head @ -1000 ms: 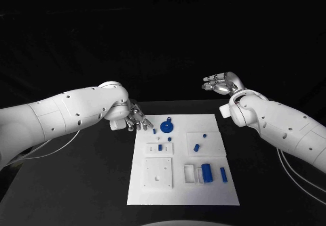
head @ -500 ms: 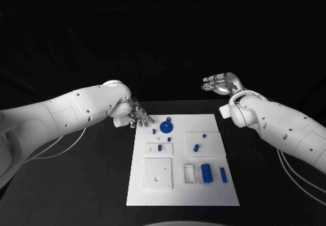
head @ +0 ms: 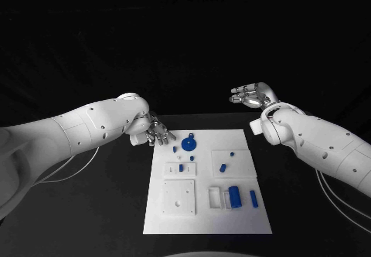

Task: Assemble the parts on the task board

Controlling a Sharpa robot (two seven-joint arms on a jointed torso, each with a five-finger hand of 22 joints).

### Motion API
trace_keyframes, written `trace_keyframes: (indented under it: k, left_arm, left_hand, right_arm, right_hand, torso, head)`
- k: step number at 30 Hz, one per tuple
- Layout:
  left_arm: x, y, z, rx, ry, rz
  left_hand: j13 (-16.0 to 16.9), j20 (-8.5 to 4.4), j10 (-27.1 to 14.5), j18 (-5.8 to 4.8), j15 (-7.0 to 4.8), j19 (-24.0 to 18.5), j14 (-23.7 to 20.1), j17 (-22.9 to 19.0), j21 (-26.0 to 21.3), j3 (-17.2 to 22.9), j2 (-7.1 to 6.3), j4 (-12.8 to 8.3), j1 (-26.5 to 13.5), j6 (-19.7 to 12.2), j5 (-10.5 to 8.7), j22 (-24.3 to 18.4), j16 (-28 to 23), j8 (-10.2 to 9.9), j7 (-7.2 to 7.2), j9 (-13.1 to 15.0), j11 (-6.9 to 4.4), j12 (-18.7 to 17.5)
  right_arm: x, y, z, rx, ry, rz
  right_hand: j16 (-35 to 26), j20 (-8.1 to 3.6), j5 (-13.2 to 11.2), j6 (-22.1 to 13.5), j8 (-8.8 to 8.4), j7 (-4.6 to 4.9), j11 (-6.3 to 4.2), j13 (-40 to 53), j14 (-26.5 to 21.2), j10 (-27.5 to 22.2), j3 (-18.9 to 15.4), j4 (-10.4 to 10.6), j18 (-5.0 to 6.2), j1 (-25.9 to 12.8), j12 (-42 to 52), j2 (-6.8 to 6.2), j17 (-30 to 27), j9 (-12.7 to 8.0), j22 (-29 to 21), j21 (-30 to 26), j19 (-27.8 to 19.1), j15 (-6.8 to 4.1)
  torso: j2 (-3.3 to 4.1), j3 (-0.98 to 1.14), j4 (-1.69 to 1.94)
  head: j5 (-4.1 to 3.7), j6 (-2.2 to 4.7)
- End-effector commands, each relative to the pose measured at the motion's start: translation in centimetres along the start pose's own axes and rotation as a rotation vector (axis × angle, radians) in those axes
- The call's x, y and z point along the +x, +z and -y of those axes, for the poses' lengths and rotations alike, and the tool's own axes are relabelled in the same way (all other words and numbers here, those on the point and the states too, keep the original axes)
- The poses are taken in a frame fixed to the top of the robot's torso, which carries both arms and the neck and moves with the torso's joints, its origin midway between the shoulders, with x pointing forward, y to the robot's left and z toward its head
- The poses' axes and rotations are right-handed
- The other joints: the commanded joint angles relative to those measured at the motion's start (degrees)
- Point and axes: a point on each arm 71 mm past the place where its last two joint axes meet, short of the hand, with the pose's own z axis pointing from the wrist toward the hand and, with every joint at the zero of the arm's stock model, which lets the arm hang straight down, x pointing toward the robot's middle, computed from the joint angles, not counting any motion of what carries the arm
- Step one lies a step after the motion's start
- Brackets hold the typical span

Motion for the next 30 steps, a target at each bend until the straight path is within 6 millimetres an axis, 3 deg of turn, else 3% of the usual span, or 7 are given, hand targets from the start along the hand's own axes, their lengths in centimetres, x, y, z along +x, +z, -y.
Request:
trace_keyframes:
  k: [1,5,8,9,22,30]
  left_arm:
    - [0.5,0.2,0.4,0.030,-0.005,-0.031]
    - [1.0,0.5,0.5,0.030,0.004,-0.056]
    - [1.3,0.7,0.5,0.026,0.012,-0.075]
    - [1.4,0.8,0.5,0.025,0.014,-0.079]
    - [2.2,1.3,0.5,0.017,0.020,-0.112]
    - [2.3,1.4,0.6,0.017,0.023,-0.123]
  left_hand:
    - [-3.20,0.31,-0.44,0.11,0.13,0.00,0.09,0.30,-0.02,-0.20,0.85,-0.67,-0.40,0.74,-0.17,1.06,0.31,0.92,-0.18,-4.00,0.18,1.98]
    - [-6.47,0.33,-0.89,0.15,0.08,-0.05,0.20,0.55,0.15,-0.59,1.47,-1.36,-0.71,1.48,-0.12,1.02,0.45,1.97,-0.41,-6.15,0.06,4.76]
    - [-6.86,0.28,-0.79,0.11,-0.01,-0.09,0.17,0.52,0.18,-0.58,1.59,-1.35,-0.86,1.99,-0.17,1.02,0.42,2.52,-0.63,-6.04,-0.01,5.51]
    - [-8.67,0.17,-1.49,-0.06,-0.04,-0.19,0.17,0.57,0.36,-0.58,1.77,-1.67,-1.20,1.51,-0.20,1.00,0.43,3.13,-0.60,-5.92,0.00,7.49]
    - [-9.10,0.23,-1.49,0.06,-0.03,-0.14,0.19,0.54,0.36,-0.76,2.42,-1.84,-1.39,1.52,-0.25,1.00,0.44,3.09,-0.61,-6.07,0.00,7.93]
    - [-9.71,0.28,-1.56,0.10,-0.04,-0.17,0.19,0.56,0.35,-1.75,4.33,-3.75,-1.10,1.70,0.23,1.00,0.46,2.89,-0.67,-6.31,-0.02,8.35]
  right_arm:
    - [0.1,0.0,-0.2,-0.012,-0.006,-0.010]
    - [0.2,0.0,-0.2,-0.013,-0.005,-0.011]
    - [0.2,0.0,-0.2,-0.013,-0.005,-0.012]
    - [0.2,0.0,-0.2,-0.013,-0.005,-0.012]
    - [0.3,0.0,-0.3,-0.015,-0.004,-0.013]
    - [0.4,0.0,-0.3,-0.015,-0.003,-0.014]
  right_hand:
    - [-0.26,-0.07,0.42,-0.31,-0.16,0.05,0.07,-0.09,-0.63,-0.40,-0.20,-0.01,0.34,0.22,-0.23,0.51,-0.07,-0.05,-0.08,-0.19,-0.45,0.02]
    - [-0.26,-0.07,0.42,-0.31,-0.16,0.05,0.07,-0.09,-0.63,-0.40,-0.20,-0.01,0.34,0.22,-0.23,0.51,-0.07,-0.05,-0.08,-0.19,-0.45,0.02]
    - [-0.26,-0.07,0.42,-0.31,-0.16,0.05,0.07,-0.09,-0.63,-0.40,-0.20,-0.01,0.34,0.22,-0.23,0.51,-0.07,-0.05,-0.08,-0.19,-0.45,0.02]
    - [-0.26,-0.07,0.42,-0.31,-0.16,0.05,0.07,-0.09,-0.63,-0.40,-0.20,-0.01,0.34,0.22,-0.23,0.51,-0.07,-0.05,-0.08,-0.19,-0.45,0.02]
    - [-0.26,-0.06,0.43,-0.29,-0.15,0.05,0.08,-0.09,-0.67,-0.41,-0.21,-0.02,0.35,0.19,-0.23,0.52,-0.07,-0.05,-0.08,-0.20,-0.58,0.02]
    - [-0.25,-0.05,0.44,-0.31,-0.16,0.05,0.08,-0.09,-0.69,-0.41,-0.21,0.00,0.35,0.15,-0.24,0.53,-0.07,-0.05,-0.09,-0.20,-0.64,0.03]
  torso:
    - [0.06,-0.03,-0.04]
    - [0.09,-0.08,-0.12]
    - [0.12,-0.04,-0.08]
    - [0.15,-0.03,-0.10]
    - [0.00,0.01,0.02]
    - [0.00,0.01,0.03]
  head:
    - [0.00,0.05]
    - [-0.06,0.06]
    - [-0.11,0.01]
    - [-0.12,0.01]
    - [-0.34,-0.18]
    - [-0.40,-0.21]
